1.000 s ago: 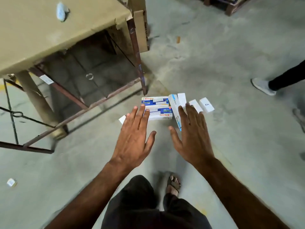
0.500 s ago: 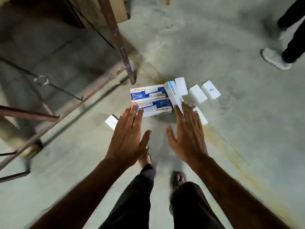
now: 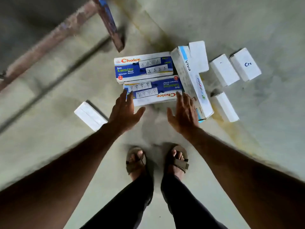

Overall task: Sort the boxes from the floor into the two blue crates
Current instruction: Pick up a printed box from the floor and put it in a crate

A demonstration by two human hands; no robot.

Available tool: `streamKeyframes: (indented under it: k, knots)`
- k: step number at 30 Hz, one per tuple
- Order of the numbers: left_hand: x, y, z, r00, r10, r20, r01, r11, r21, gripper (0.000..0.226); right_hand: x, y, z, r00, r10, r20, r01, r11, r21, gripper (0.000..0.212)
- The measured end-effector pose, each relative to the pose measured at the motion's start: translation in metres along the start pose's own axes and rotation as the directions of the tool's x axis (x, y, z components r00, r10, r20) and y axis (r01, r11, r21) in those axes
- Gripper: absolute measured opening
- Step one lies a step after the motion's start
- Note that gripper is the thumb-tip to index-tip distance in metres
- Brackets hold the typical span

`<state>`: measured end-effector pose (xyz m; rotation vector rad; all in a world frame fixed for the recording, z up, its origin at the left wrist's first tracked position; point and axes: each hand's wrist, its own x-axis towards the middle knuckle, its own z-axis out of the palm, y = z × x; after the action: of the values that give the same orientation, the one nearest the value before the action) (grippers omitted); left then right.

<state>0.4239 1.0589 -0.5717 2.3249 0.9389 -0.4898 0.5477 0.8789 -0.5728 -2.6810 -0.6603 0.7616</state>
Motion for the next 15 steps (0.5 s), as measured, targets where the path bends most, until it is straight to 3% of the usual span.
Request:
streamKeyframes:
  k: [4,8,12,15]
  knots:
    - [0.076,-0.046,0.076,0.976,-0.215,0.045,0.219,0.960,-0.176,0.072,0.078,0.034,0.073,0.990,0.122,0.069,-0.127,0.990,0.059,0.078]
    - [0.132,-0.080,0.120,0.861,-0.501,0.091,0.490,0.766,-0.416,0.070,0.133,0.060,0.126,0.961,0.253,0.116,-0.265,0.958,0.111,0.084]
    - [0.167,-0.089,0.138,0.831,-0.530,0.166,0.499,0.581,-0.643,0.048,0.156,0.075,0.142,0.940,0.340,0.031,-0.340,0.926,0.166,0.074]
    - [0.167,-0.086,0.132,0.818,-0.554,0.156,0.483,0.514,-0.709,0.051,0.161,0.079,0.135,0.889,0.451,0.079,-0.455,0.851,0.263,0.082]
